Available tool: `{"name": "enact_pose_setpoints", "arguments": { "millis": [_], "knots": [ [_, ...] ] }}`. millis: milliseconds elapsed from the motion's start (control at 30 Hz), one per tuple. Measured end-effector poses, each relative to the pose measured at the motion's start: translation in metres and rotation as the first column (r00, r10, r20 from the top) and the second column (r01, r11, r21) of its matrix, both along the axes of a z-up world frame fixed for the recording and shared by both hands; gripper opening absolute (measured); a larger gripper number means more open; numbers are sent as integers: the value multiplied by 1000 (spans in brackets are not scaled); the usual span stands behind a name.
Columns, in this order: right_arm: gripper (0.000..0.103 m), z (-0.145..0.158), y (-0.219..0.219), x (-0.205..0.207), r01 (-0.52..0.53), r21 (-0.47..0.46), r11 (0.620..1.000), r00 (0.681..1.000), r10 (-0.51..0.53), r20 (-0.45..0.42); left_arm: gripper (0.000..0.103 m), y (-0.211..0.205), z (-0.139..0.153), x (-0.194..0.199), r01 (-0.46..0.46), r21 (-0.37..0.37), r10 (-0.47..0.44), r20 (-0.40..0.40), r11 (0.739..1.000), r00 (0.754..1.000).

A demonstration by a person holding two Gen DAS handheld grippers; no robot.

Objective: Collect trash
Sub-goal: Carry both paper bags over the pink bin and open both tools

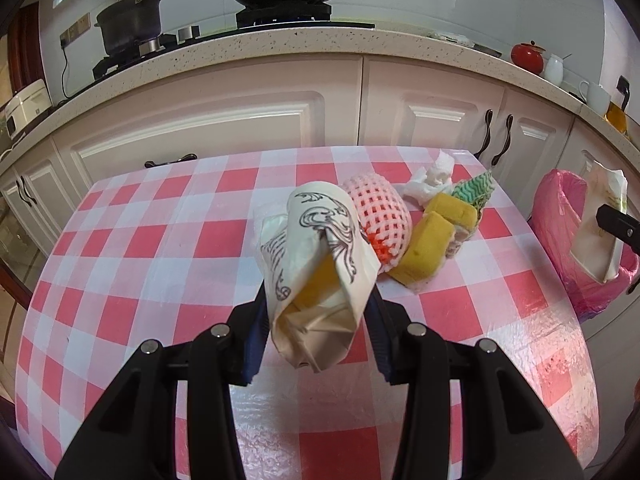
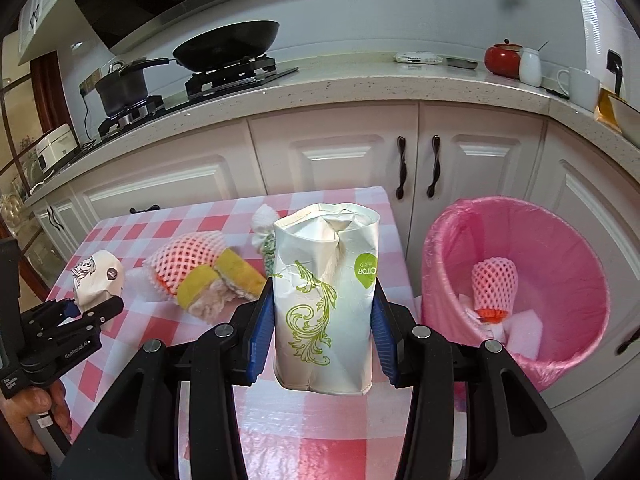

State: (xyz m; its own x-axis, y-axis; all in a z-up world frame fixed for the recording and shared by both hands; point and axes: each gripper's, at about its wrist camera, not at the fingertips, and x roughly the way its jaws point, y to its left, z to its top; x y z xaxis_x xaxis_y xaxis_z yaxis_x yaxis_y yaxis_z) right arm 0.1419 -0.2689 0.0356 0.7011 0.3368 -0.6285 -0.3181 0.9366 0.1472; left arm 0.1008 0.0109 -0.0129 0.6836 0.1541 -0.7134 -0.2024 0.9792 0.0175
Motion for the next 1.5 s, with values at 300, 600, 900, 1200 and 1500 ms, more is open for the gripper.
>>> {"name": "enact_pose_setpoints", "arguments": {
  "millis": [300, 600, 900, 1200, 1500],
  "knots": [
    [43, 8, -16, 6, 9, 8, 1000, 1000, -9, 17, 43, -9, 6, 5, 7, 21, -7, 3, 1000, 1000],
    [43, 11, -33, 7, 24, 13, 1000, 999, -25, 26, 43, -20, 12, 7, 18, 36, -19, 11, 999, 1000],
    [43, 14, -62, 11, 58, -7, 998, 998, -58, 36, 43, -37, 28, 13, 34, 30, -36, 43, 999, 998],
    [43, 12, -110, 23, 129, -9, 992, 991, -129, 31, 43, -75, 34, 37, 100, -3, -100, 56, 995, 993],
    [44, 12, -164, 42, 189, 0, 982, 982, -189, 23, 43, -156, 47, 77, 257, -37, -253, 81, 966, 964]
  ]
}}
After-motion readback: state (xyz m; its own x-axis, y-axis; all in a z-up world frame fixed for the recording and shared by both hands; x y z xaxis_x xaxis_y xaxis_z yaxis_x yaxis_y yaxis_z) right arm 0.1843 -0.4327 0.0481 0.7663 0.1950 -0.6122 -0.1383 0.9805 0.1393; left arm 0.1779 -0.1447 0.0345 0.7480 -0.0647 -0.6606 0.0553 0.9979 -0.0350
